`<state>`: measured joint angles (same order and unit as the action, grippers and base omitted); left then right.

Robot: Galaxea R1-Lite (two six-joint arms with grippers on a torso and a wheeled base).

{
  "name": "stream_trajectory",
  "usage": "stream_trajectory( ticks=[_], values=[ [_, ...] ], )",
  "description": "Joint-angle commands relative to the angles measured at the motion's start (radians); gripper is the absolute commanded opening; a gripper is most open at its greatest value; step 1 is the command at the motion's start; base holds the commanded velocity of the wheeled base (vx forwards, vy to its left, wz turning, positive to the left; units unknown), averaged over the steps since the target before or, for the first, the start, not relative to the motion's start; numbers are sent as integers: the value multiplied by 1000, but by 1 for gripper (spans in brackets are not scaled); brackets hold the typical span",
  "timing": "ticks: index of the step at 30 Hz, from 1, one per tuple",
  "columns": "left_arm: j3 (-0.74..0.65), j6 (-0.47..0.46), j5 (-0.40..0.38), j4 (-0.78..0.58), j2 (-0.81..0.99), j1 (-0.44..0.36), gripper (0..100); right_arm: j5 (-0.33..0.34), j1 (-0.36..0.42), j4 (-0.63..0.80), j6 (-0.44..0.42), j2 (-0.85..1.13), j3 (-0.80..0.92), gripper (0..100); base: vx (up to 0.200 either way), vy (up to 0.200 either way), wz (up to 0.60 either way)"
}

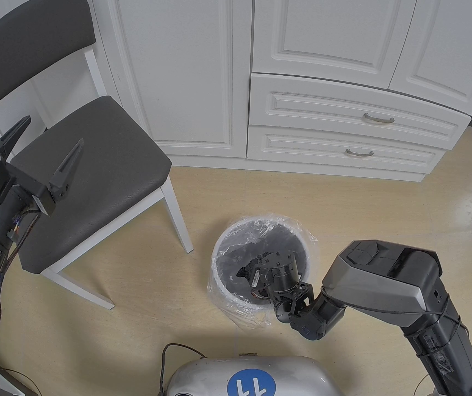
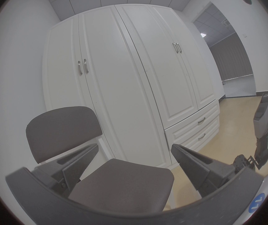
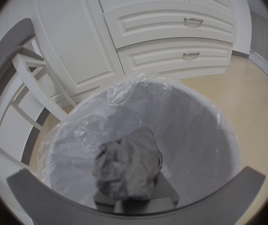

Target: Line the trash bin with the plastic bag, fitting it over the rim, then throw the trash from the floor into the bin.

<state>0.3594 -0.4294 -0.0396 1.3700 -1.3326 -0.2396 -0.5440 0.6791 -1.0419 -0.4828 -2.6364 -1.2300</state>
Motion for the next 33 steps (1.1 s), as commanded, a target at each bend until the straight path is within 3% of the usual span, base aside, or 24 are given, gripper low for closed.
stream_trajectory(
  ticks=[1, 2, 15, 22, 33],
  values=[
    [0, 0, 0, 1, -2, -7, 100, -1, 0, 0, 0, 19, 3, 0, 0, 0, 0],
    [0, 0, 0, 1, 0, -7, 100, -1, 0, 0, -2, 19, 3, 100, 0, 0, 0],
    [-10, 0, 0, 14, 3, -29, 100, -10, 5, -59, -2, 88, 33, 100, 0, 0, 0],
    [-10, -2, 0, 15, -22, -35, 100, -8, 13, -79, 44, 200, 122, 100, 0, 0, 0],
    [6, 3, 7, 20, -169, -112, 100, 19, -18, -185, 398, 506, 481, 100, 0, 0, 0]
  ],
)
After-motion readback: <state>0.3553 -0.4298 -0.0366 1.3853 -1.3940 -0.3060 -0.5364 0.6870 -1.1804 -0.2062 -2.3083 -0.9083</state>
